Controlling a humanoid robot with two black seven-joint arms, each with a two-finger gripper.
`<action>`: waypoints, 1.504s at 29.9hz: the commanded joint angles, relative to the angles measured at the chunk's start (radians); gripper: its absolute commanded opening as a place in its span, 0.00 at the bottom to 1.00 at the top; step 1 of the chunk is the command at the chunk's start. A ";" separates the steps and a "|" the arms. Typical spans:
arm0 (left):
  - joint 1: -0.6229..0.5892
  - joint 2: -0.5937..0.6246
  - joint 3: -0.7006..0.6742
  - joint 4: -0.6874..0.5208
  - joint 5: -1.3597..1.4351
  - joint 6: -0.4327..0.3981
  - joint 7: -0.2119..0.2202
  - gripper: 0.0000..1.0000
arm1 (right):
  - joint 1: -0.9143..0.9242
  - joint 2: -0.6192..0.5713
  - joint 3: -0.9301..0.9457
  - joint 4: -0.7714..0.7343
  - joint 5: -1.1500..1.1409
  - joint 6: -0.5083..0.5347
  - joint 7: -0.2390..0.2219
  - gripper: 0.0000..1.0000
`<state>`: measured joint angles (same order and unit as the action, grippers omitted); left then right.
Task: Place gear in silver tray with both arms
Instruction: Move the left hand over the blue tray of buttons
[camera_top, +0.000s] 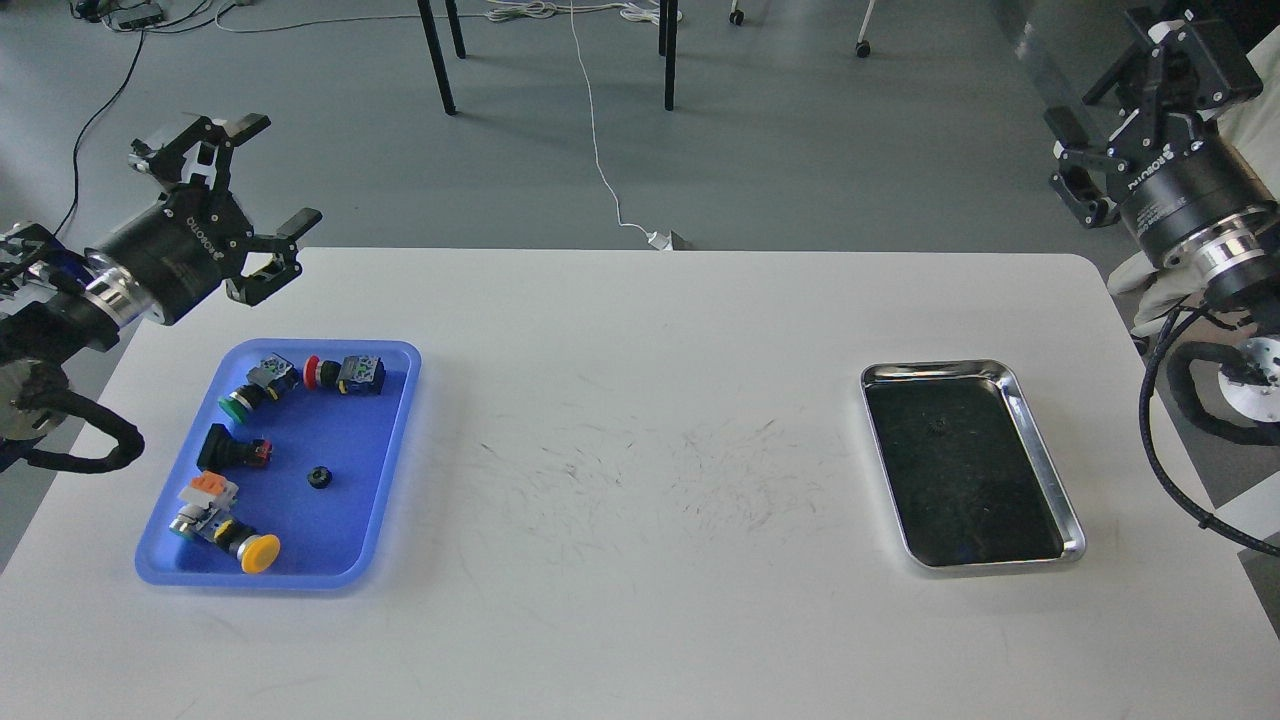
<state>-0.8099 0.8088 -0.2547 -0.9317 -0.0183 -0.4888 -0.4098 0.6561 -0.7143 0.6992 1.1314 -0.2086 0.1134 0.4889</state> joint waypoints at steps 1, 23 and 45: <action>0.009 -0.032 0.006 0.037 -0.005 0.000 0.009 0.99 | -0.030 0.058 0.043 -0.021 -0.002 0.003 0.000 0.99; 0.120 0.133 0.106 -0.157 0.207 0.000 -0.056 0.99 | -0.075 0.073 0.048 -0.054 -0.002 -0.015 0.000 0.99; 0.080 0.168 0.094 -0.162 0.221 0.000 -0.058 0.99 | 0.023 0.197 -0.069 -0.206 -0.015 -0.070 -0.150 0.99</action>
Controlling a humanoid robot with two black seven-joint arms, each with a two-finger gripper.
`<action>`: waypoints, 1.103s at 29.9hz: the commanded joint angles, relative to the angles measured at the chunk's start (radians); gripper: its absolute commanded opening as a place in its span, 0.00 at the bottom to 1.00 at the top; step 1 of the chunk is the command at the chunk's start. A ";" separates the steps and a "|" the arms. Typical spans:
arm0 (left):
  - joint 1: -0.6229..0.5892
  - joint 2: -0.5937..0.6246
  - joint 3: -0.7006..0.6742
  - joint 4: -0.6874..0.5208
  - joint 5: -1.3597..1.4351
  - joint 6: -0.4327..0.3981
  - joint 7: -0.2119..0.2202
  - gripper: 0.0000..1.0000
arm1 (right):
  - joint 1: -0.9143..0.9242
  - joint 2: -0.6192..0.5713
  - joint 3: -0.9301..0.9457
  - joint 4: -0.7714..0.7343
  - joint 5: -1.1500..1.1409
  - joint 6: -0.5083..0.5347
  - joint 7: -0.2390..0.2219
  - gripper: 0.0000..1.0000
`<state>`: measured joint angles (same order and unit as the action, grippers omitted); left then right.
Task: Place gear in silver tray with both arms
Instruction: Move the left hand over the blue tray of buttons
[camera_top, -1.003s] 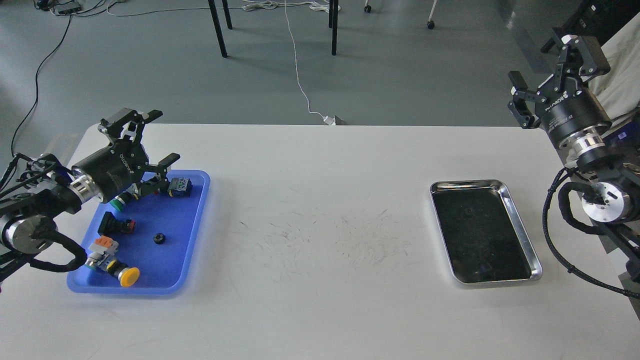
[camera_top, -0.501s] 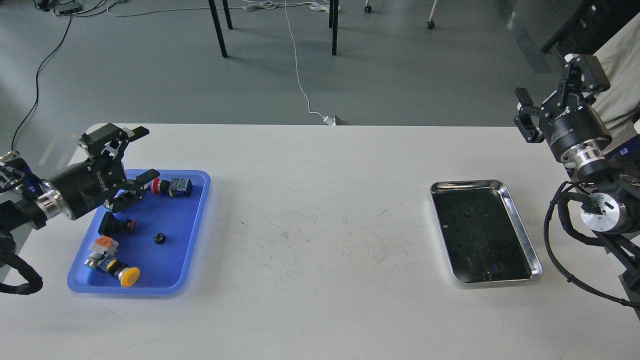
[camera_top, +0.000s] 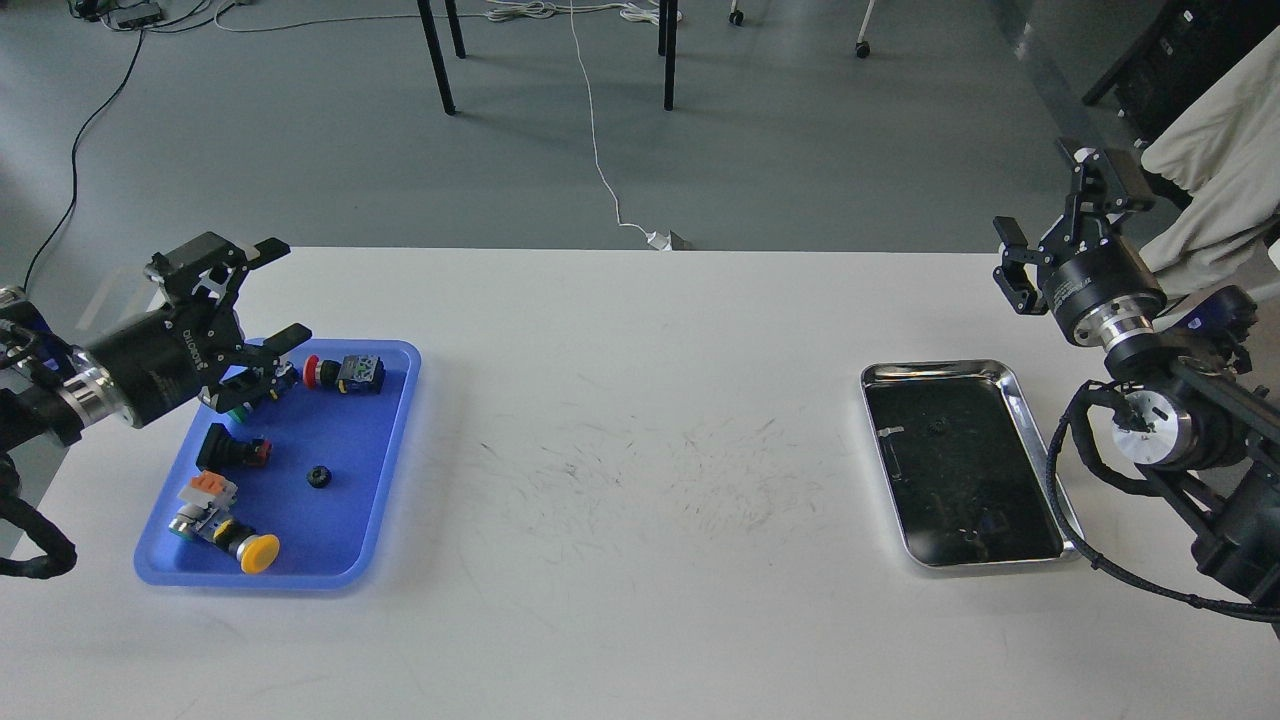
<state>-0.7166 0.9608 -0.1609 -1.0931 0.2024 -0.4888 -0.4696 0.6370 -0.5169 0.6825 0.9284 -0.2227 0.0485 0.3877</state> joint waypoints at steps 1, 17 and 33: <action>-0.015 0.022 0.000 -0.002 0.000 0.000 0.002 0.99 | 0.059 -0.002 -0.070 -0.010 0.000 -0.006 -0.062 0.99; -0.064 0.095 0.004 -0.031 0.015 0.000 0.009 0.99 | 0.144 0.097 -0.116 -0.169 0.002 -0.029 -0.145 0.99; -0.106 0.107 0.000 -0.048 0.118 0.000 -0.003 0.99 | 0.155 0.107 -0.215 -0.194 0.005 -0.030 -0.141 0.99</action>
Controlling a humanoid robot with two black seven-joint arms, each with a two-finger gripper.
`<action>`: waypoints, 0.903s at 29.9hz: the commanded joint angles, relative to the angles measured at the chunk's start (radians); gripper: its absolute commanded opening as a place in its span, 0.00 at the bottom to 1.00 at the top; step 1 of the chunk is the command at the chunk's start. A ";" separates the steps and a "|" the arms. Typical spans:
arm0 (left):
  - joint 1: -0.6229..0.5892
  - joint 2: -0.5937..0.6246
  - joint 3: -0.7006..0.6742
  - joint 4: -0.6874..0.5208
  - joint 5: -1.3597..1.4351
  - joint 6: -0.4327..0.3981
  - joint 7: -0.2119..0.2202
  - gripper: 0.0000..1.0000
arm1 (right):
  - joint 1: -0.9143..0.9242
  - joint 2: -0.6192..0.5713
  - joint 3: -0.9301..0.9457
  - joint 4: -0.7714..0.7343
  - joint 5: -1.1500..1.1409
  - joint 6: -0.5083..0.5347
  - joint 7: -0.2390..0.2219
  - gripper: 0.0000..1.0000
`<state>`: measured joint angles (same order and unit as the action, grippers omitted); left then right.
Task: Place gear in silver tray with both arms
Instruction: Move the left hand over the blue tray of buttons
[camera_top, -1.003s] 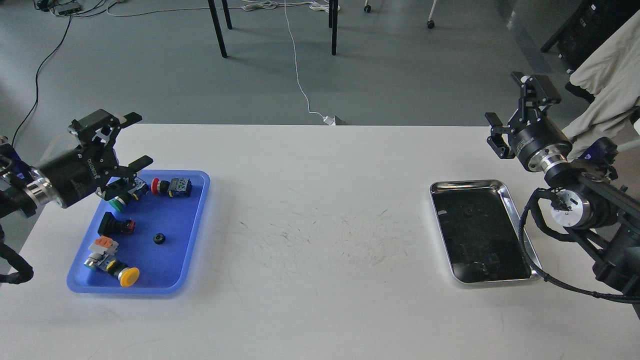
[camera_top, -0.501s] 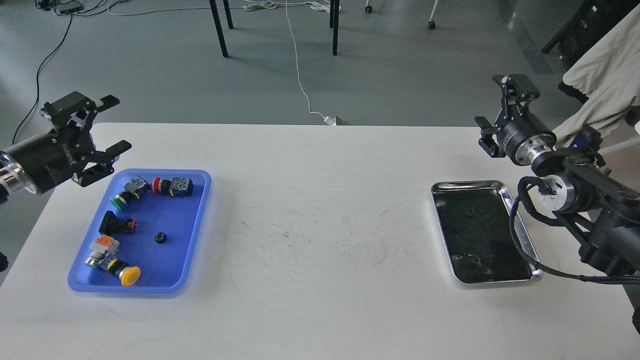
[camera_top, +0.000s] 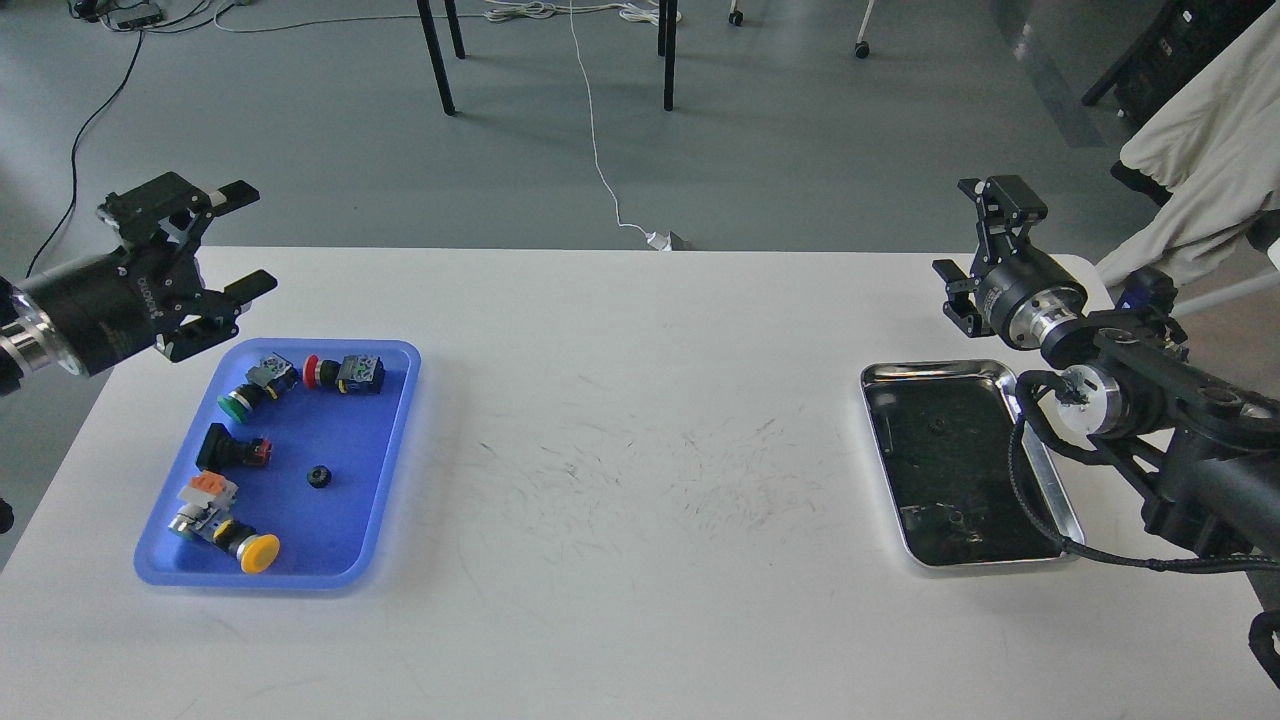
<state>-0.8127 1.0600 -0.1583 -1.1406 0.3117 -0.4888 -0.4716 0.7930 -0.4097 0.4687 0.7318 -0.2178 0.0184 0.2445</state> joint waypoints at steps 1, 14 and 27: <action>-0.010 0.008 -0.003 -0.001 0.012 0.000 -0.001 0.99 | -0.003 0.000 -0.001 0.003 0.002 0.000 0.004 0.99; -0.011 -0.049 -0.010 -0.001 -0.016 0.070 -0.002 0.99 | -0.012 0.000 0.002 0.017 0.005 0.000 0.012 0.99; -0.005 -0.037 -0.035 0.013 -0.051 0.072 -0.002 0.99 | -0.018 -0.006 0.011 0.021 0.006 0.000 0.013 0.99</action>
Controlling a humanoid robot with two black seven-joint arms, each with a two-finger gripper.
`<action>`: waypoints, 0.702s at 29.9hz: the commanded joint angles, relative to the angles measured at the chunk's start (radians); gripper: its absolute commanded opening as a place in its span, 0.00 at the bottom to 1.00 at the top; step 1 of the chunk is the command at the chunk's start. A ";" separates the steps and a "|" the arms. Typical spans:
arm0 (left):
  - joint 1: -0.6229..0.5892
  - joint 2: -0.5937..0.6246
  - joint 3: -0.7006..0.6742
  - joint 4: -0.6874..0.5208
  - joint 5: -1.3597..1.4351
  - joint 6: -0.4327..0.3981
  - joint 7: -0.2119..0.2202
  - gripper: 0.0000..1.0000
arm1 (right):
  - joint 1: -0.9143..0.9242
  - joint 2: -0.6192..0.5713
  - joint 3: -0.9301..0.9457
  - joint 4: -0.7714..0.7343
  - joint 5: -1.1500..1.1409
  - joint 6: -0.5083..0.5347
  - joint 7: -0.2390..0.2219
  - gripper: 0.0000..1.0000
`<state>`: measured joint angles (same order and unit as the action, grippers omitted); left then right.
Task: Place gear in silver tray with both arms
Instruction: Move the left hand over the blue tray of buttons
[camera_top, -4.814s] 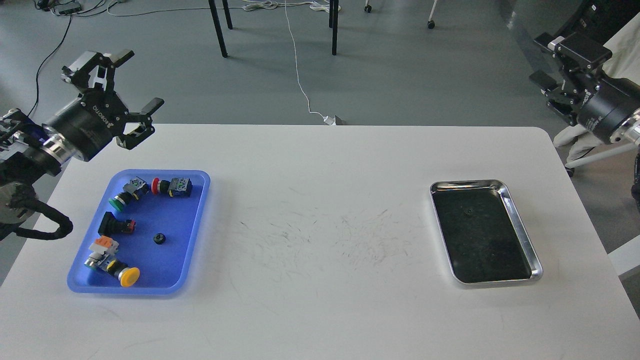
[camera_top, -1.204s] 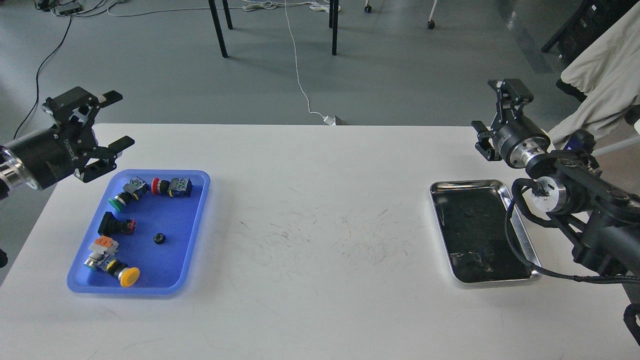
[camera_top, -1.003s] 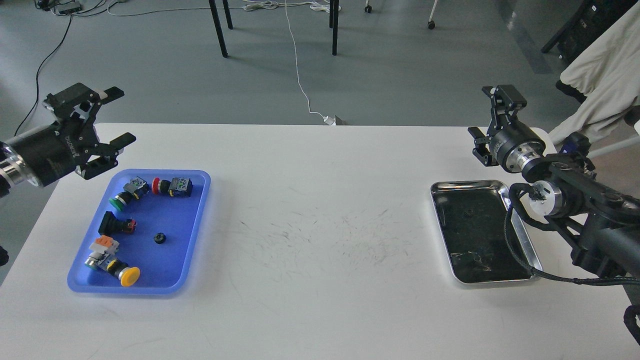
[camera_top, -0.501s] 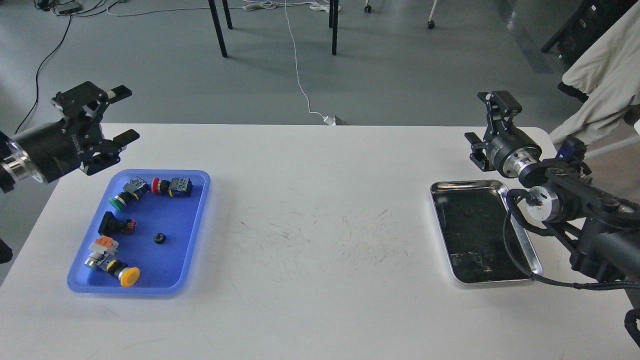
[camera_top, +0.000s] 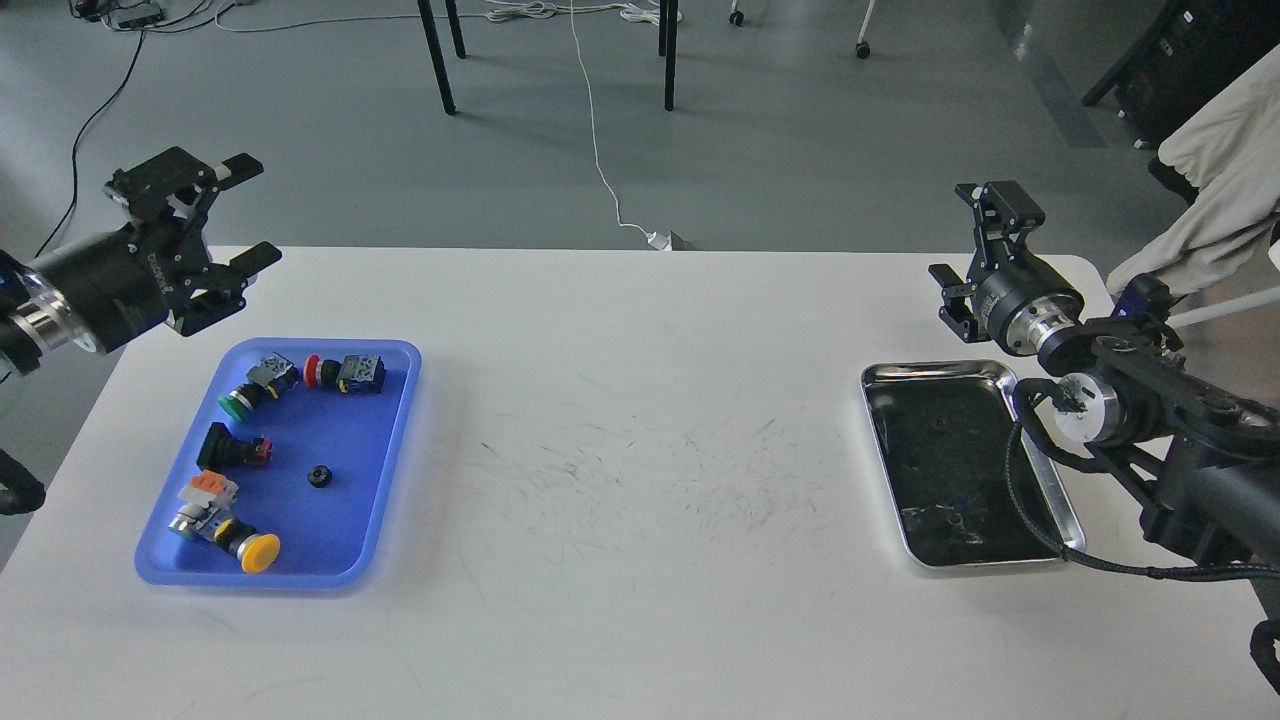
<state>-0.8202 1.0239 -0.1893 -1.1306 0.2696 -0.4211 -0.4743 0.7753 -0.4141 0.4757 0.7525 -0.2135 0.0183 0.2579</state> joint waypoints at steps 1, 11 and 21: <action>0.003 0.001 -0.006 0.005 -0.010 0.005 0.000 0.99 | -0.001 0.000 0.006 0.001 0.000 0.000 0.000 0.99; 0.015 0.044 -0.002 0.002 -0.003 -0.005 -0.003 0.99 | -0.002 0.003 0.001 0.001 0.000 0.003 0.000 0.99; 0.030 0.067 0.039 -0.017 0.025 -0.010 -0.012 0.99 | -0.002 -0.011 -0.003 0.001 0.002 0.005 0.003 0.99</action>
<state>-0.7914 1.0819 -0.1731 -1.1403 0.2732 -0.4271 -0.4777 0.7730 -0.4225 0.4725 0.7533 -0.2124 0.0229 0.2592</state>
